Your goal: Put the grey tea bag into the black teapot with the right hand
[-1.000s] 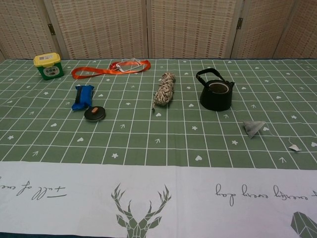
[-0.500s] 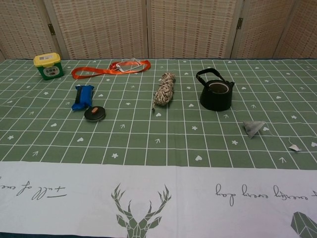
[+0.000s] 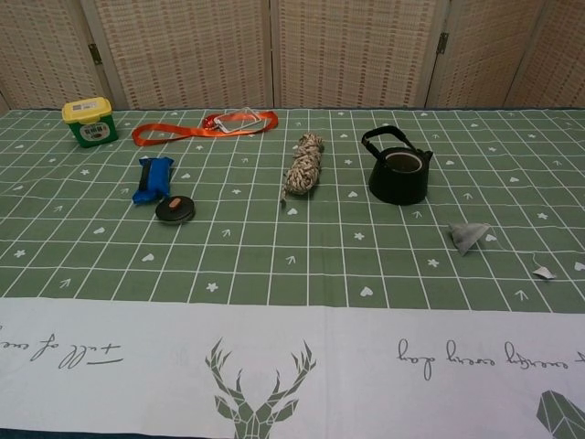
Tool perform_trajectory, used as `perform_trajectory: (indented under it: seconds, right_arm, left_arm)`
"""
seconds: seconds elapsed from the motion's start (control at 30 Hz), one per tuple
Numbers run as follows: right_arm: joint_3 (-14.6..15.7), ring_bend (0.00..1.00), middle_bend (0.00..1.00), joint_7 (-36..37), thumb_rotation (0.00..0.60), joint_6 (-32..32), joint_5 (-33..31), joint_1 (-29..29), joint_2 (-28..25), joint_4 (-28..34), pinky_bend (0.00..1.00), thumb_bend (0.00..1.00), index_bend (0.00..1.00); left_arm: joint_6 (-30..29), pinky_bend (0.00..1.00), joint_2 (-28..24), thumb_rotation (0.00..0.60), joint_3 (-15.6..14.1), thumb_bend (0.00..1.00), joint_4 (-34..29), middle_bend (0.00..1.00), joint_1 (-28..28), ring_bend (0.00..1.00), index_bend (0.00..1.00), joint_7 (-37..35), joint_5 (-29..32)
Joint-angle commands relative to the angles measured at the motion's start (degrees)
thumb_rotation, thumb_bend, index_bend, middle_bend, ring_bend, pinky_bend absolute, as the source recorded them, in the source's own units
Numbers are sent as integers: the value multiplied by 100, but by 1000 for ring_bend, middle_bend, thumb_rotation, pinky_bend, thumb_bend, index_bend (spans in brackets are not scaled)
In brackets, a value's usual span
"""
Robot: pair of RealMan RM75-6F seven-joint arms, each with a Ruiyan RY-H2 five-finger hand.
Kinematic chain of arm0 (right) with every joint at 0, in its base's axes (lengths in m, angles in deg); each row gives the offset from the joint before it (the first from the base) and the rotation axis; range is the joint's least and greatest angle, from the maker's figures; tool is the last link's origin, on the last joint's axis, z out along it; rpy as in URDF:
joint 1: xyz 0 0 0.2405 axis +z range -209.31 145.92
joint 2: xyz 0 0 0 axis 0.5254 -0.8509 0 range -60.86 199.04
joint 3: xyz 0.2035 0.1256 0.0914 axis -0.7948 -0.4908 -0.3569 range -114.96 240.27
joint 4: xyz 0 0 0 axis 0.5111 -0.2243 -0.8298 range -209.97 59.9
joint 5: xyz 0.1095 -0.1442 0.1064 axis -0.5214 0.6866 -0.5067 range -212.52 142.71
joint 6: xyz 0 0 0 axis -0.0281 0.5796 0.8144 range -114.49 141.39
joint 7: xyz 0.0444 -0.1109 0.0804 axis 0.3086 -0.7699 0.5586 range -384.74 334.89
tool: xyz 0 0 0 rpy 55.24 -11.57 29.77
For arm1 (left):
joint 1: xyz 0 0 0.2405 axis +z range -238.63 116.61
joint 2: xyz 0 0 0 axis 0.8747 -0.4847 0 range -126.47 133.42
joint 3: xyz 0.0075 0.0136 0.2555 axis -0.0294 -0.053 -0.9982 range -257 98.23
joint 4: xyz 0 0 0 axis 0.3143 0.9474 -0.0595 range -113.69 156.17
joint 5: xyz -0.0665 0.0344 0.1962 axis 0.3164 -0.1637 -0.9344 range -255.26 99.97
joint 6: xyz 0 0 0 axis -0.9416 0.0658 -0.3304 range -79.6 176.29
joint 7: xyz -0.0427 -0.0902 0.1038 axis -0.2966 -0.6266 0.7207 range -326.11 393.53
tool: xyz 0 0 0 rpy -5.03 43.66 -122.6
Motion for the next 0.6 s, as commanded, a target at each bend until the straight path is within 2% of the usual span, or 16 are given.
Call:
perform_trajectory:
  seconds: [0.03, 0.17, 0.33, 0.6]
  right_arm:
    - [-38, 0, 0, 202, 600, -151, -93, 155, 442, -557, 0, 280, 394]
    - [21, 0, 0, 280, 600, -308, -84, 278, 884, -1114, 0, 280, 394]
    - [46, 0, 0, 399, 600, -398, 20, 451, 1215, -1505, 0, 280, 420]
    - [54, 0, 0, -9, 600, -712, -145, 649, 1364, -1564, 0, 280, 445]
  left_arm:
    - [30, 24, 5, 600, 0, 264, 5, 0, -10, 0, 0, 21, 19]
    - [19, 33, 1, 600, 10, 263, 21, 0, -19, 0, 0, -32, 2]
    - [3, 38, -19, 600, -6, 263, 47, 0, -16, 3, 6, -129, -41]
    - [16, 41, -37, 600, 2, 263, 79, 0, -27, 10, 26, -233, -37]
